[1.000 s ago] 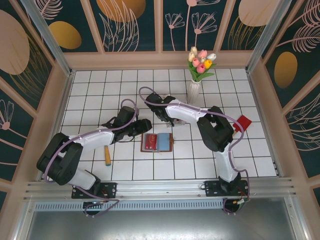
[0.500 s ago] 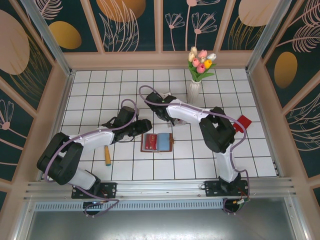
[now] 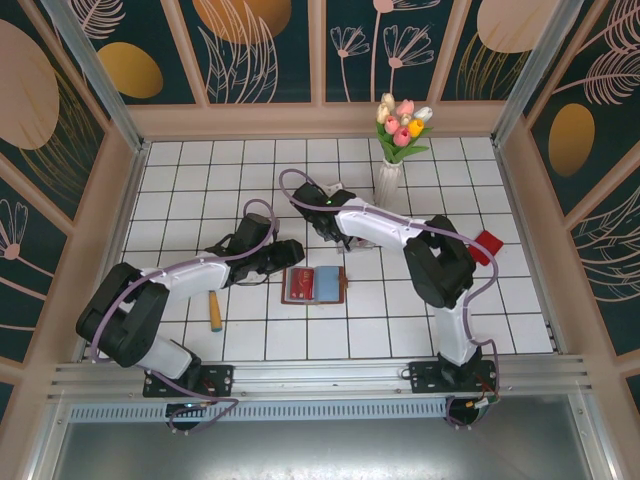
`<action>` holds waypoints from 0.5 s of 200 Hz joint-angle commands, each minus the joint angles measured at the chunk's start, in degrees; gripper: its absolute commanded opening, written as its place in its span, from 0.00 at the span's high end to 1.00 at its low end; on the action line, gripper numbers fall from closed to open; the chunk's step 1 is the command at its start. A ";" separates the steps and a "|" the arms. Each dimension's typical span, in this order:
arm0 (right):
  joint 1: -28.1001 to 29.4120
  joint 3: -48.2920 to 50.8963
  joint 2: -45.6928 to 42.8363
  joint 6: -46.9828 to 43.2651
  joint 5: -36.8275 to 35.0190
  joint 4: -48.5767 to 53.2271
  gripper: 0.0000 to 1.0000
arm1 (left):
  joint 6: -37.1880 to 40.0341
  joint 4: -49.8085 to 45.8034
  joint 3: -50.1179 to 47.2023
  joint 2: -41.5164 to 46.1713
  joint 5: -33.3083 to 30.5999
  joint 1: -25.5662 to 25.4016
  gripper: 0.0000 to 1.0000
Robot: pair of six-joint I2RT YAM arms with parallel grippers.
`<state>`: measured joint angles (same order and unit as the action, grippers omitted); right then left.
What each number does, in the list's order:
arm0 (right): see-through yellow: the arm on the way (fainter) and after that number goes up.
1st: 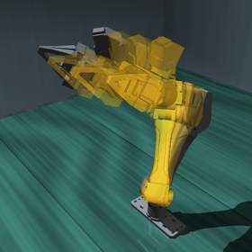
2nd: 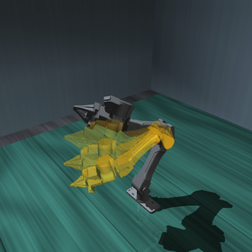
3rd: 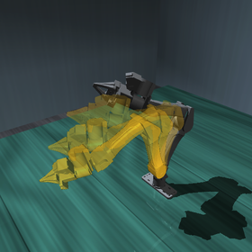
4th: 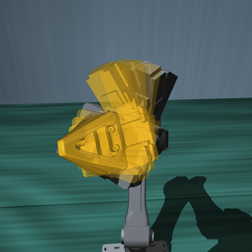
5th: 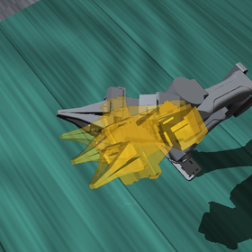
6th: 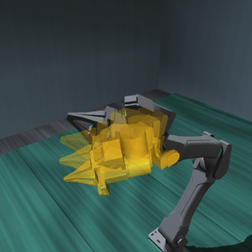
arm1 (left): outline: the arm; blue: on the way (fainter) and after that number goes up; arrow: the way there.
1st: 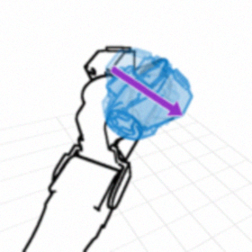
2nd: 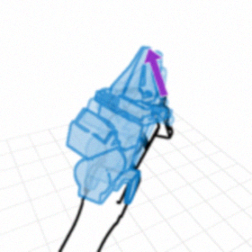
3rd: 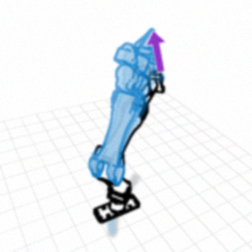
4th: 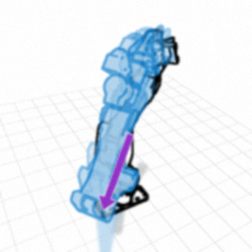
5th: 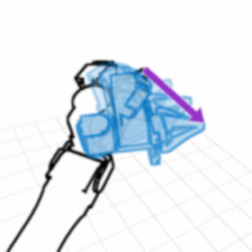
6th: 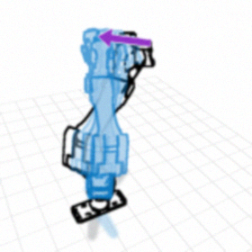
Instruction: Put the credit cards into the card holder
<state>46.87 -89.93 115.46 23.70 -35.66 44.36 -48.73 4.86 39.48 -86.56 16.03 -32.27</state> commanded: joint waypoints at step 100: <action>-1.33 7.19 -17.40 3.26 16.51 -8.13 1.00 | -0.36 0.09 1.62 2.60 1.48 0.08 0.41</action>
<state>46.70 -86.17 105.45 24.77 -27.18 41.50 -48.75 4.86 39.48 -86.13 16.08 -32.27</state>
